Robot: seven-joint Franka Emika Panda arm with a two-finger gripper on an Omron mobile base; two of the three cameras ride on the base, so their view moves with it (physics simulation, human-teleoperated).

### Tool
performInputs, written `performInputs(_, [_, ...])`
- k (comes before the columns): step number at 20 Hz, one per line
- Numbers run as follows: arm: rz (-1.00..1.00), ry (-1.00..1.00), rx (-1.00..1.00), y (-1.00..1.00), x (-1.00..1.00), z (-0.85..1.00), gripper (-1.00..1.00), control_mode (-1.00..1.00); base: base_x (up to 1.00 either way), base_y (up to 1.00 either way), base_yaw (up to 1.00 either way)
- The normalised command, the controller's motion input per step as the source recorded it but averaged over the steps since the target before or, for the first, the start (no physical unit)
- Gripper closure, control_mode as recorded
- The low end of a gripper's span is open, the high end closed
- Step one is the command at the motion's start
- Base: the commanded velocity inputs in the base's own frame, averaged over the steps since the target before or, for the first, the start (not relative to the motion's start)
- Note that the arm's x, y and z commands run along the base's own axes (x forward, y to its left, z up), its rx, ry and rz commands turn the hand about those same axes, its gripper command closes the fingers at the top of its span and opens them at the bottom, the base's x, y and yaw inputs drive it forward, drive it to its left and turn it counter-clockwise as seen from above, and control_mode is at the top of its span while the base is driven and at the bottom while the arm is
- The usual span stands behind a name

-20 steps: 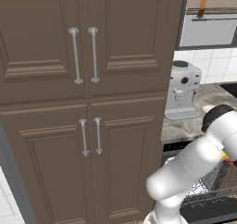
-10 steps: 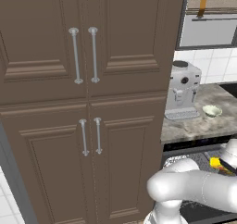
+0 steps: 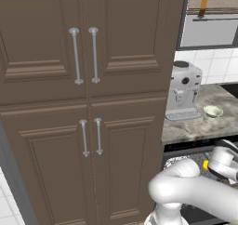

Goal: Pick up the cup and bowl from the counter, place them in the dishwasher, and close the dishwasher door.

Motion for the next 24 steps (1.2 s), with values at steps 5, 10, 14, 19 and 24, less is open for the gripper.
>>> performInputs(5, [0.0,0.0,0.12,-0.35,0.18,-0.18,1.0,-1.0,0.0,0.0,0.0])
performInputs(10, [0.0,0.03,0.16,-0.43,0.26,-0.22,1.0,-1.0,0.0,0.0,0.0])
performInputs(14, [0.0,0.07,0.13,-0.29,0.36,-0.36,1.0,-1.0,0.0,0.0,0.0])
performInputs(19, [0.0,0.06,0.09,-0.15,0.26,-0.44,1.0,-1.0,0.0,0.0,0.0])
performInputs(24, [0.0,0.07,0.06,-0.07,0.17,-0.49,1.0,-1.0,0.0,0.0,0.0])
